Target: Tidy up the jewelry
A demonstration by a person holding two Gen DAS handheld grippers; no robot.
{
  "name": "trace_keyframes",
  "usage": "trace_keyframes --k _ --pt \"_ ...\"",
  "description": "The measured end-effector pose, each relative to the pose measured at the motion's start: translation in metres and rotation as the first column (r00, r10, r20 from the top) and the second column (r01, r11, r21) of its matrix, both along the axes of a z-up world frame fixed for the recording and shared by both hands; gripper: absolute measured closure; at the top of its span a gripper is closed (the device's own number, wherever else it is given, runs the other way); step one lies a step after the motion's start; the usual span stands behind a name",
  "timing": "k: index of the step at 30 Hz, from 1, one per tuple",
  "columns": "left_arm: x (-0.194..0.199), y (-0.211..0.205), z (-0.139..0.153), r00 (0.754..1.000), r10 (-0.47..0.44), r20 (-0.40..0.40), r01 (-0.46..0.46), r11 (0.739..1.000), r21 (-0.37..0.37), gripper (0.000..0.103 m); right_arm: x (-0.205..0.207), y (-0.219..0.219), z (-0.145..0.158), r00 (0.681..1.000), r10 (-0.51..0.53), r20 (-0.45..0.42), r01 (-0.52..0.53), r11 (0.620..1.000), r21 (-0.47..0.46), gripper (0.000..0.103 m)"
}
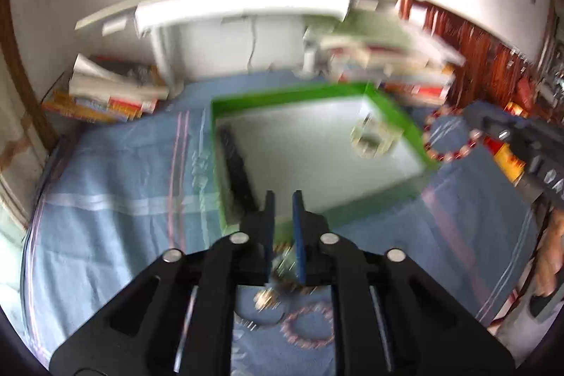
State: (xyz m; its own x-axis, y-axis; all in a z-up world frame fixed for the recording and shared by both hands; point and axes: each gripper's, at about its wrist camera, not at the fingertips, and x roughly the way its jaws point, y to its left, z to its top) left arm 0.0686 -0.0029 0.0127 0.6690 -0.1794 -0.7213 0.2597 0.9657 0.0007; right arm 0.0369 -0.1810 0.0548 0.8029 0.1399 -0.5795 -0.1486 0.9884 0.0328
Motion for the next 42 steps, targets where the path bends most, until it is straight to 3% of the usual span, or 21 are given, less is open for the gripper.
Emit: trace_keyframes --k 2,7,10,12,17,19,21,23,27,32,36,42 --pt "-0.002 0.010 -0.021 0.998 0.020 -0.057 -0.020 1.000 -0.004 0.076 -0.008 -0.002 -0.017 0.999 0.005 -0.041 -0.005 1.000 0.003 0.095" --pt "-0.005 0.025 -0.064 0.983 0.032 -0.180 -0.040 0.998 -0.043 0.076 -0.012 -0.010 -0.072 0.980 -0.013 -0.199 0.020 0.999 0.033 0.095" --pt "-0.003 0.009 -0.068 0.984 -0.008 -0.179 -0.001 0.999 -0.048 0.070 -0.010 -0.014 -0.095 0.965 -0.031 -0.261 0.047 0.997 0.054 0.095" --pt "-0.002 -0.004 -0.067 0.987 -0.024 -0.159 0.019 0.999 -0.033 0.059 -0.011 -0.015 -0.101 0.962 -0.033 -0.272 0.053 0.996 0.065 0.095" --pt "0.014 -0.023 -0.077 0.984 -0.020 -0.176 0.021 1.000 0.003 0.058 -0.013 -0.012 -0.105 0.962 -0.021 -0.271 0.041 0.997 0.068 0.095" --pt "0.022 -0.027 -0.086 0.980 -0.015 -0.200 0.017 1.000 0.007 0.066 -0.014 -0.011 -0.107 0.962 -0.016 -0.273 0.036 0.997 0.069 0.095" --pt "0.026 -0.027 -0.093 0.974 0.002 -0.228 0.001 1.000 0.013 0.091 -0.012 -0.012 -0.108 0.961 -0.017 -0.276 0.038 0.997 0.070 0.095" --pt "0.028 -0.026 -0.096 0.972 0.009 -0.234 -0.006 1.000 0.017 0.096 -0.012 -0.012 -0.108 0.961 -0.018 -0.276 0.040 0.997 0.073 0.095" --pt "0.018 -0.020 -0.085 0.979 0.016 -0.204 -0.014 1.000 0.013 0.097 -0.013 -0.012 -0.101 0.965 -0.018 -0.261 0.037 0.997 0.071 0.095" --pt "-0.004 -0.011 -0.046 0.993 0.000 -0.120 -0.003 1.000 -0.029 0.097 -0.017 -0.014 -0.077 0.979 -0.013 -0.202 0.028 0.997 0.070 0.095" --pt "-0.020 -0.007 -0.006 0.999 -0.023 -0.032 0.022 0.998 -0.053 0.097 -0.015 -0.012 -0.043 0.992 0.005 -0.128 0.004 0.997 0.071 0.095" --pt "-0.007 -0.010 0.038 0.997 -0.022 0.077 0.026 0.999 -0.048 0.096 -0.007 -0.003 0.016 0.999 0.020 0.039 -0.022 0.999 0.046 0.095"
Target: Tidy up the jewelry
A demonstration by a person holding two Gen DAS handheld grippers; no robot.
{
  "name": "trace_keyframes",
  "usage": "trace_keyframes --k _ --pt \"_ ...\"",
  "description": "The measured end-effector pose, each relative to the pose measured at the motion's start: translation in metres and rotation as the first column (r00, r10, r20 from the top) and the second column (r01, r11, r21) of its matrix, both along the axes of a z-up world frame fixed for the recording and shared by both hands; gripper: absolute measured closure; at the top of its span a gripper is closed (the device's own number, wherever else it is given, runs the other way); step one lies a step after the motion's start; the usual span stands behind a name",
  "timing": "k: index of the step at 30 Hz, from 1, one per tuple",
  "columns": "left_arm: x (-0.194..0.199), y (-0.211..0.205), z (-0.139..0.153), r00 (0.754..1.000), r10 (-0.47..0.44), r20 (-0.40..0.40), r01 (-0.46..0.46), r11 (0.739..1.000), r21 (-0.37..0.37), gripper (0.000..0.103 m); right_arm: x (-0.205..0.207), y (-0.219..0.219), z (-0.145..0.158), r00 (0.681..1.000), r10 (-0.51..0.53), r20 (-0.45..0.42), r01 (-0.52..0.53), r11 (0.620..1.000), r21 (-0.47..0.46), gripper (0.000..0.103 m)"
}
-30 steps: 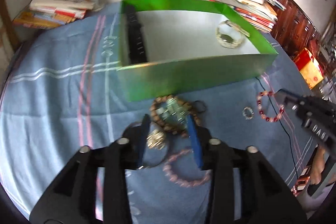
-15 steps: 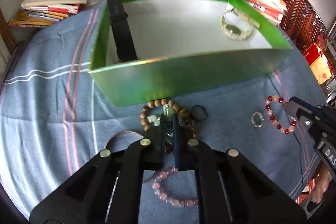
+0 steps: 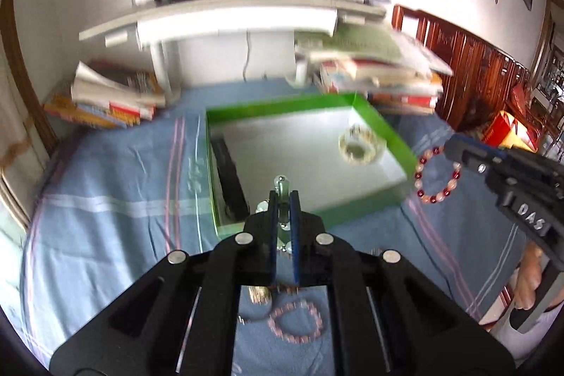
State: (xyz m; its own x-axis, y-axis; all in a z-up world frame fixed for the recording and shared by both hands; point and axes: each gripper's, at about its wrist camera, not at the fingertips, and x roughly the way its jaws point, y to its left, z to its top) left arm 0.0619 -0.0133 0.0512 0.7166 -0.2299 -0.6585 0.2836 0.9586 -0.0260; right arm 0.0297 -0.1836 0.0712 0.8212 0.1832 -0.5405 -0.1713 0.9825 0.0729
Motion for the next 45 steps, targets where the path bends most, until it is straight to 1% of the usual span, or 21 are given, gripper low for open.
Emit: trace_keyframes --k 2,4,6,9,10,11,12,13,16,17,19,20,23,24,27,31,33,35,37,40,45 --pt "0.018 -0.004 0.005 1.000 0.009 0.008 -0.009 1.000 -0.006 0.096 0.011 0.003 0.012 0.999 0.001 0.034 -0.001 1.000 0.002 0.095" --pt "0.038 -0.006 -0.001 1.000 0.016 -0.012 -0.016 1.000 -0.008 0.096 0.031 0.009 0.011 1.000 0.002 0.023 -0.002 1.000 0.006 0.095" --pt "0.056 -0.009 -0.014 0.998 0.038 -0.040 -0.038 0.999 0.008 0.096 0.050 0.014 0.000 1.000 0.002 -0.017 -0.001 1.000 0.006 0.095" --pt "0.075 -0.012 -0.036 0.996 0.065 -0.069 -0.063 0.998 0.028 0.095 0.078 0.020 -0.031 0.995 -0.006 -0.103 0.008 1.000 0.013 0.095" --pt "0.080 -0.012 -0.042 0.995 0.073 -0.070 -0.072 0.997 0.025 0.091 0.084 0.021 -0.039 0.993 -0.010 -0.114 0.012 1.000 0.013 0.093" --pt "0.084 -0.011 -0.047 0.994 0.079 -0.077 -0.077 0.997 0.026 0.074 0.091 0.020 -0.050 0.991 -0.035 -0.133 0.036 0.999 0.008 0.090" --pt "0.087 -0.010 -0.051 0.992 0.091 -0.090 -0.088 0.996 0.034 0.060 0.093 0.018 -0.057 0.987 -0.055 -0.154 0.057 0.998 0.007 0.077" --pt "0.087 -0.008 -0.053 0.990 0.101 -0.099 -0.097 0.994 0.040 0.060 0.091 0.015 -0.061 0.983 -0.057 -0.172 0.062 0.998 0.024 0.069" --pt "0.072 0.001 -0.055 0.989 0.109 -0.100 -0.103 0.993 0.064 0.057 0.072 0.008 -0.061 0.985 -0.033 -0.166 0.043 0.997 0.057 0.067" --pt "0.061 0.005 -0.054 0.989 0.118 -0.088 -0.112 0.991 0.076 0.052 0.057 0.003 -0.058 0.988 -0.034 -0.150 0.042 0.998 0.053 0.064" --pt "0.035 0.015 -0.052 0.988 0.141 -0.056 -0.136 0.987 0.091 0.045 0.032 -0.003 -0.058 0.991 -0.032 -0.127 0.038 0.998 0.047 0.052" --pt "0.024 0.017 -0.053 0.989 0.142 -0.043 -0.137 0.986 0.093 0.044 0.024 -0.003 -0.061 0.992 -0.029 -0.123 0.034 0.999 0.038 0.051" --pt "-0.005 0.027 -0.068 0.986 0.158 -0.044 -0.151 0.980 0.128 0.044 0.000 0.003 -0.087 0.983 -0.024 -0.182 0.019 0.999 -0.031 0.051" --pt "-0.010 0.031 -0.074 0.983 0.174 -0.055 -0.165 0.976 0.140 0.044 -0.003 0.007 -0.095 0.978 -0.014 -0.208 0.008 1.000 -0.030 0.052" --pt "-0.014 0.045 -0.094 0.969 0.216 -0.124 -0.197 0.969 0.149 0.044 -0.010 0.032 -0.120 0.951 0.099 -0.292 -0.099 0.995 0.015 0.054" --pt "-0.011 0.056 -0.106 0.954 0.249 -0.167 -0.224 0.962 0.153 0.041 -0.011 0.073 -0.133 0.919 0.217 -0.330 -0.214 0.976 0.046 0.055" --pt "-0.009 0.058 -0.109 0.952 0.248 -0.177 -0.224 0.964 0.146 0.038 -0.012 0.091 -0.140 0.902 0.253 -0.349 -0.259 0.965 0.032 0.055" --pt "-0.010 0.057 -0.112 0.952 0.244 -0.183 -0.219 0.964 0.149 0.038 -0.014 0.103 -0.146 0.894 0.260 -0.366 -0.279 0.960 0.000 0.057" --pt "-0.011 0.057 -0.115 0.953 0.237 -0.191 -0.210 0.966 0.148 0.038 -0.013 0.107 -0.154 0.888 0.243 -0.390 -0.278 0.960 -0.035 0.071" --pt "-0.013 0.054 -0.117 0.956 0.218 -0.197 -0.193 0.971 0.139 0.037 -0.015 0.097 -0.154 0.895 0.216 -0.391 -0.252 0.967 -0.043 0.085" --pt "-0.015 0.037 -0.116 0.971 0.148 -0.189 -0.126 0.984 0.125 0.035 -0.012 0.057 -0.153 0.912 0.114 -0.394 -0.144 0.988 -0.047 0.090"
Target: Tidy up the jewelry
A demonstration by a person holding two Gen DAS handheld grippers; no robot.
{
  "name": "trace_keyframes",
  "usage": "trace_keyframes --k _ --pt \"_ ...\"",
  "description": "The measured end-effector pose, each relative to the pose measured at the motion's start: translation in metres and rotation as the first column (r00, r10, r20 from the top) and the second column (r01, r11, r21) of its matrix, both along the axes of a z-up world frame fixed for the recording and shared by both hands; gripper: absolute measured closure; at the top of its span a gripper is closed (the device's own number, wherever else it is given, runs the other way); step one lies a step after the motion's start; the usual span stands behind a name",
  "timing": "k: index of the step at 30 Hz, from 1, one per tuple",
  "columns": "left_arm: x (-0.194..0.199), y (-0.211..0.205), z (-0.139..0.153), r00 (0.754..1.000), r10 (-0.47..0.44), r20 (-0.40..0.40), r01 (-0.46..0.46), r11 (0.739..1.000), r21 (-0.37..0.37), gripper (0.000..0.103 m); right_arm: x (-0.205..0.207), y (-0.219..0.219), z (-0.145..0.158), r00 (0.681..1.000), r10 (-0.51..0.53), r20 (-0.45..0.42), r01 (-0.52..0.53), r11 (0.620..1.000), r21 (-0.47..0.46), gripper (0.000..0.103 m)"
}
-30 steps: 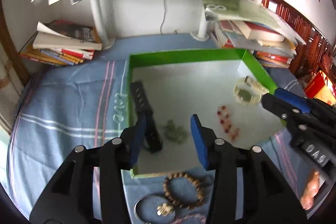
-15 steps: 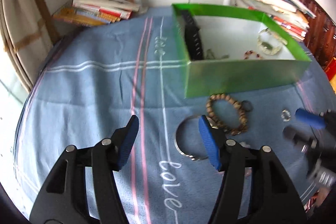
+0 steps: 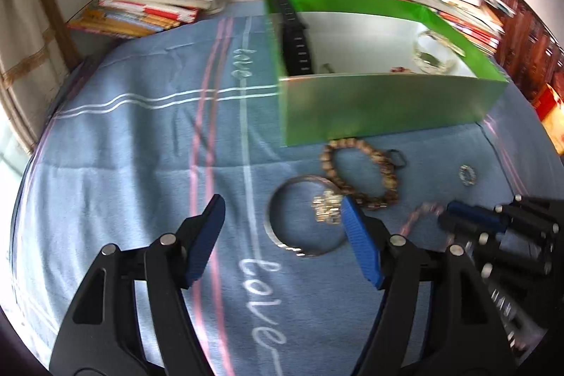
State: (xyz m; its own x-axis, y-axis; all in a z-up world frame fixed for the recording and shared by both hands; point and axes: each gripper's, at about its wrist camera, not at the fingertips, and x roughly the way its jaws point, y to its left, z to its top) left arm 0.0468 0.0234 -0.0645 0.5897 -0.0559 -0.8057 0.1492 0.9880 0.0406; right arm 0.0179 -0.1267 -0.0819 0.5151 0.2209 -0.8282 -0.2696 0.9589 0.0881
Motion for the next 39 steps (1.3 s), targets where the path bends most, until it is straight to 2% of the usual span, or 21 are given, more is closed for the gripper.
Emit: trace_keyframes --k 4,6,8,9,13,16,19,27,31,34,36,39 --pt "0.013 -0.017 -0.002 0.999 -0.042 -0.012 0.042 0.999 -0.006 0.037 -0.002 -0.024 0.001 0.998 -0.055 -0.002 0.055 0.998 0.004 0.090" --pt "0.024 -0.022 -0.004 0.998 -0.045 -0.039 0.044 0.999 -0.025 0.048 -0.004 -0.030 0.001 0.998 -0.061 0.000 0.061 0.998 0.008 0.090" --pt "0.035 -0.026 -0.009 0.996 -0.056 -0.063 0.052 0.997 -0.050 0.052 -0.006 -0.031 0.000 0.998 -0.060 0.007 0.060 0.998 0.002 0.090" --pt "0.039 -0.028 -0.011 0.996 -0.054 -0.072 0.051 0.998 -0.046 0.055 -0.007 -0.029 0.000 0.998 -0.060 0.010 0.060 0.998 -0.002 0.090" --pt "0.048 -0.037 -0.024 0.995 -0.033 -0.091 0.035 0.999 0.022 0.056 -0.006 -0.028 -0.003 0.998 -0.065 0.011 0.065 0.998 0.010 0.090" --pt "0.048 -0.035 -0.025 0.995 -0.038 -0.090 0.038 0.999 0.001 0.060 -0.005 -0.027 -0.004 0.997 -0.070 0.015 0.070 0.997 0.012 0.090" --pt "0.041 -0.037 -0.024 0.994 -0.062 -0.086 0.062 0.998 0.001 0.070 -0.005 -0.026 -0.004 0.997 -0.074 0.016 0.074 0.997 0.006 0.090" --pt "0.009 -0.035 -0.023 0.980 -0.155 -0.122 0.150 0.987 -0.050 0.070 -0.003 -0.038 -0.003 0.993 -0.116 0.004 0.116 0.993 0.003 0.090" --pt "0.019 -0.025 -0.023 0.989 -0.091 -0.120 0.087 0.995 -0.040 0.064 -0.003 -0.040 -0.001 0.993 -0.119 -0.001 0.119 0.993 0.013 0.084" --pt "0.025 -0.025 -0.024 0.991 -0.077 -0.110 0.074 0.997 -0.033 0.064 -0.003 -0.041 0.001 0.992 -0.126 0.006 0.126 0.992 0.016 0.074" --pt "0.023 -0.029 -0.024 0.992 -0.078 -0.100 0.077 0.997 -0.013 0.060 -0.003 -0.042 0.002 0.991 -0.133 0.008 0.133 0.991 0.017 0.071" --pt "0.020 -0.032 -0.024 0.993 -0.077 -0.086 0.077 0.997 0.005 0.055 -0.002 -0.041 0.000 0.991 -0.137 0.004 0.137 0.991 0.009 0.070"
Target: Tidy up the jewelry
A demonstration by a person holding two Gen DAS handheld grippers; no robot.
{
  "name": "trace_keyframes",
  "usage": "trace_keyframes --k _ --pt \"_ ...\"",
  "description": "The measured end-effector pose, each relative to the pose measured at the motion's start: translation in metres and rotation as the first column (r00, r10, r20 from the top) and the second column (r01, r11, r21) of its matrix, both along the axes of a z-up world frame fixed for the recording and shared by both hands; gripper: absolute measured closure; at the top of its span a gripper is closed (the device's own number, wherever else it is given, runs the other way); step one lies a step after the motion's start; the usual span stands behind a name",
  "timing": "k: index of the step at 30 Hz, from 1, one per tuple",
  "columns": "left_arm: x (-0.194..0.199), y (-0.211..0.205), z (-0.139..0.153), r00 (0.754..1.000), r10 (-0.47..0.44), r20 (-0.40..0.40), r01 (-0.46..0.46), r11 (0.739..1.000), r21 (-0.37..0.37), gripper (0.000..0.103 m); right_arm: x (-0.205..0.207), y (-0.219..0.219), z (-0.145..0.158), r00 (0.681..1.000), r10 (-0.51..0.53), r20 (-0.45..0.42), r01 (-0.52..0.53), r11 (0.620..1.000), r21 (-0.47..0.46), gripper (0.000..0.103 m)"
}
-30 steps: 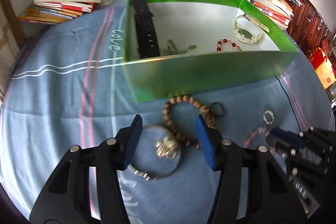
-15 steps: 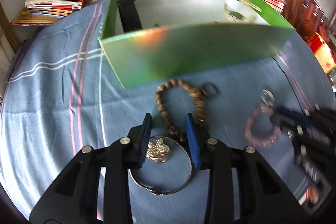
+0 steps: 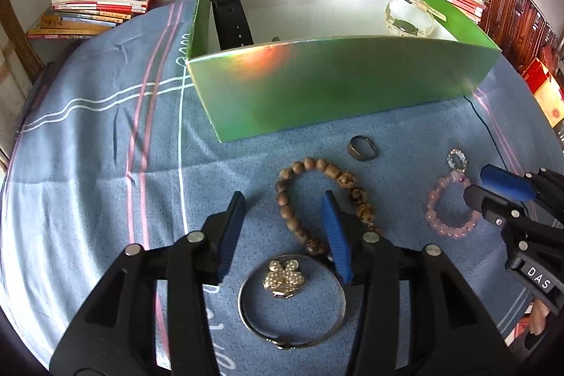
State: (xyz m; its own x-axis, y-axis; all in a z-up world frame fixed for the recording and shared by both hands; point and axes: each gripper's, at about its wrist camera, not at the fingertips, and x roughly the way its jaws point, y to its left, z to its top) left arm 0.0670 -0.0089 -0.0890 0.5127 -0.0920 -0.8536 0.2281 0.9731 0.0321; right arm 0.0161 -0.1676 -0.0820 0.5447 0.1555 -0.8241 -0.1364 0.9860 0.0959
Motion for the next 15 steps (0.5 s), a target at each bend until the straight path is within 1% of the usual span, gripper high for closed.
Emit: trace_keyframes --k 10,15 --pt "0.0034 0.0016 -0.0026 0.999 0.033 0.001 -0.033 0.999 -0.001 0.044 -0.0005 0.0081 -0.0026 1.000 0.000 0.015 0.001 0.999 -0.043 0.069" --pt "0.0021 0.0030 -0.0034 0.999 0.053 0.004 -0.053 0.999 -0.007 0.034 -0.0007 0.0092 -0.0028 1.000 -0.002 0.018 0.003 0.999 -0.052 0.066"
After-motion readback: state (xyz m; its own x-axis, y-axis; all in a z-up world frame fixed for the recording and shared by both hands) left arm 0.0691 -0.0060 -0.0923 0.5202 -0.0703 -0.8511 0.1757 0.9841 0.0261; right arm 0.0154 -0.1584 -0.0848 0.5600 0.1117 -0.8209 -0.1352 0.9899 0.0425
